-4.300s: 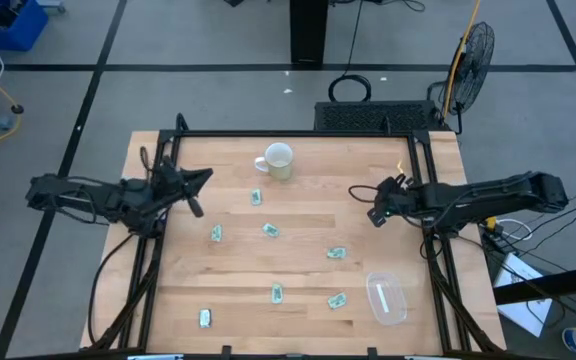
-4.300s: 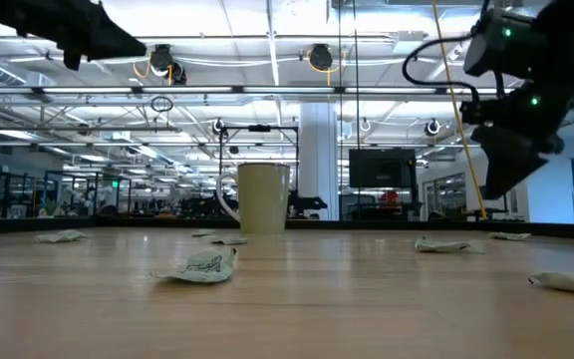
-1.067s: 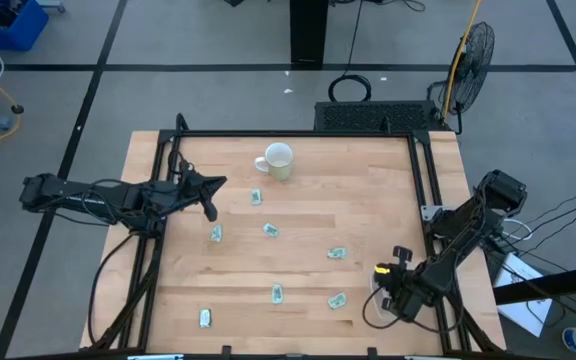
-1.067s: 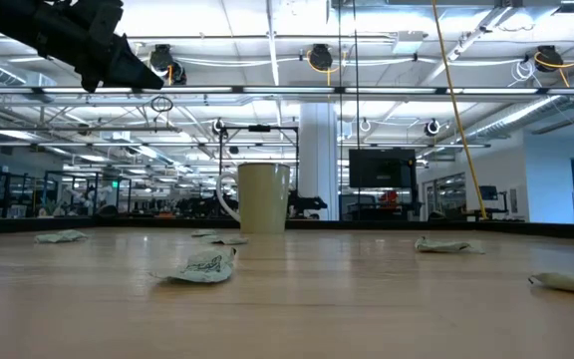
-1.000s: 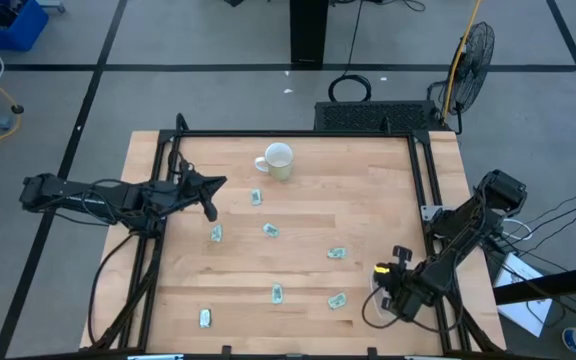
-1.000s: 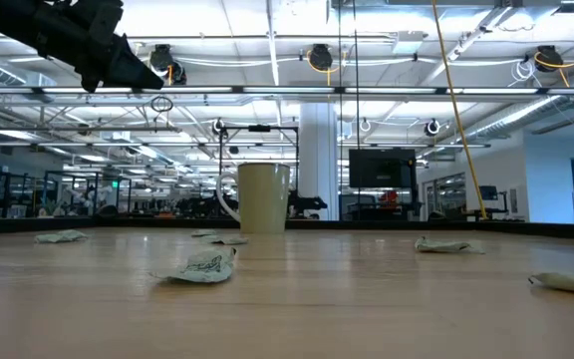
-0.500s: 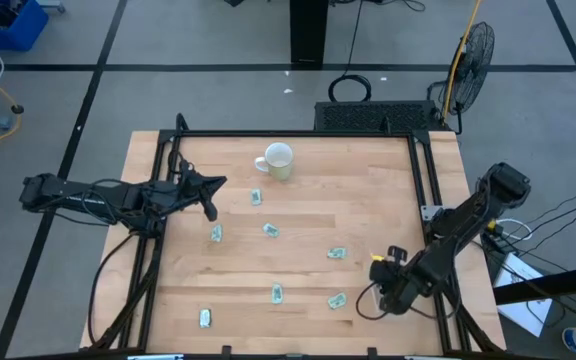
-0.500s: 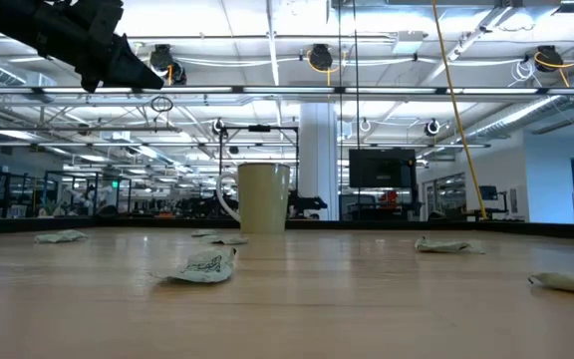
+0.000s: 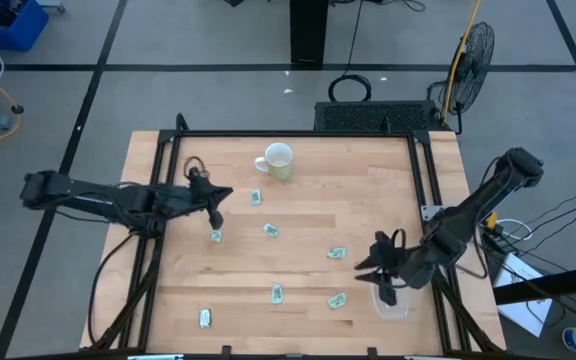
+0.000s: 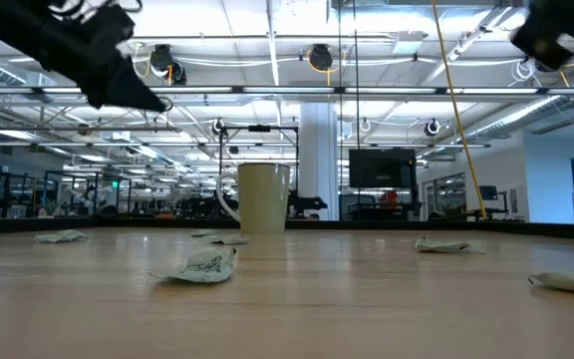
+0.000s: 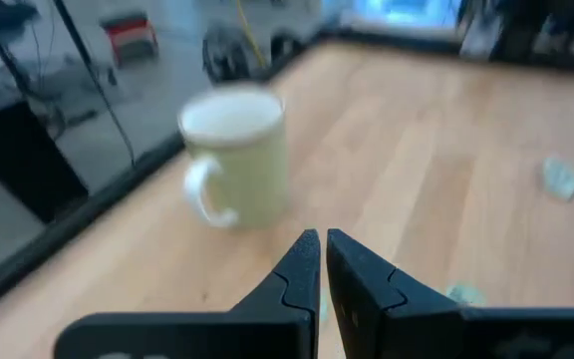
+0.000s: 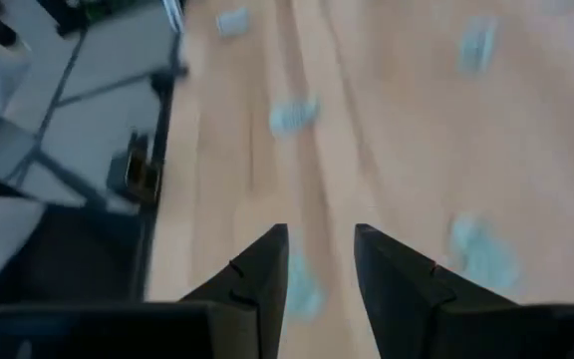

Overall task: Pick and place Stevia / Truvia into bins
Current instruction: Put the stevia packet into the transparent bin

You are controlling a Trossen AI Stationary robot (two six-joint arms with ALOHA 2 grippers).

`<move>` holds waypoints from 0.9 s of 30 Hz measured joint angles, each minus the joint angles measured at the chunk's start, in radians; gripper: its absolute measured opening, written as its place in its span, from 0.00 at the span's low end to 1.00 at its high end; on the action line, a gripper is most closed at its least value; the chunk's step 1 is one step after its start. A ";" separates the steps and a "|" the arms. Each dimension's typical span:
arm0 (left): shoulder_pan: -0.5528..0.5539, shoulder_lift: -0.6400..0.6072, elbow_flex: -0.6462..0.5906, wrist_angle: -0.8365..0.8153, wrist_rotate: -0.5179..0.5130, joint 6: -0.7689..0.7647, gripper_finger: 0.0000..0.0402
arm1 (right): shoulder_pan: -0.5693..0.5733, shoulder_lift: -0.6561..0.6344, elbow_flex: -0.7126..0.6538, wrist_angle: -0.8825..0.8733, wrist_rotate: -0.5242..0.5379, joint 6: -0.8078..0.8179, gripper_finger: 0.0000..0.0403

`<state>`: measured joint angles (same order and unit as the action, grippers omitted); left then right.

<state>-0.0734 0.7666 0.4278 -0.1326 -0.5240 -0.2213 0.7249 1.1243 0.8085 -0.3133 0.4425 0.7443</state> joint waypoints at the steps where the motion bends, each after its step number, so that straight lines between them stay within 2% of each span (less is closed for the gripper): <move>1: 0.000 0.027 0.000 -0.002 0.000 -0.005 0.08 | 0.000 -0.006 0.000 0.030 0.035 -0.075 0.27; 5: 0.002 0.137 0.000 0.019 -0.015 -0.010 0.08 | 0.000 -0.006 0.000 0.121 0.164 -0.361 0.27; 8: 0.010 0.200 0.000 0.054 -0.023 -0.010 0.08 | -0.006 -0.006 0.000 0.140 0.233 -0.482 0.27; 12: 0.038 0.267 0.000 0.145 -0.021 0.007 0.10 | -0.020 -0.004 0.000 0.144 0.242 -0.486 0.28; 17: 0.113 0.330 0.000 0.271 0.064 0.030 0.24 | -0.051 0.014 -0.019 0.145 0.280 -0.469 0.31; 22: 0.207 0.405 0.000 0.272 0.106 0.008 0.37 | -0.087 0.021 -0.093 0.148 0.350 -0.393 0.35; 27: 0.296 0.513 0.000 0.288 0.154 0.005 0.39 | -0.127 0.012 -0.167 0.189 0.423 -0.319 0.37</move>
<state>0.2225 1.2792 0.4282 0.1556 -0.3695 -0.2163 0.5983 1.1366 0.6411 -0.1246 0.8657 0.4249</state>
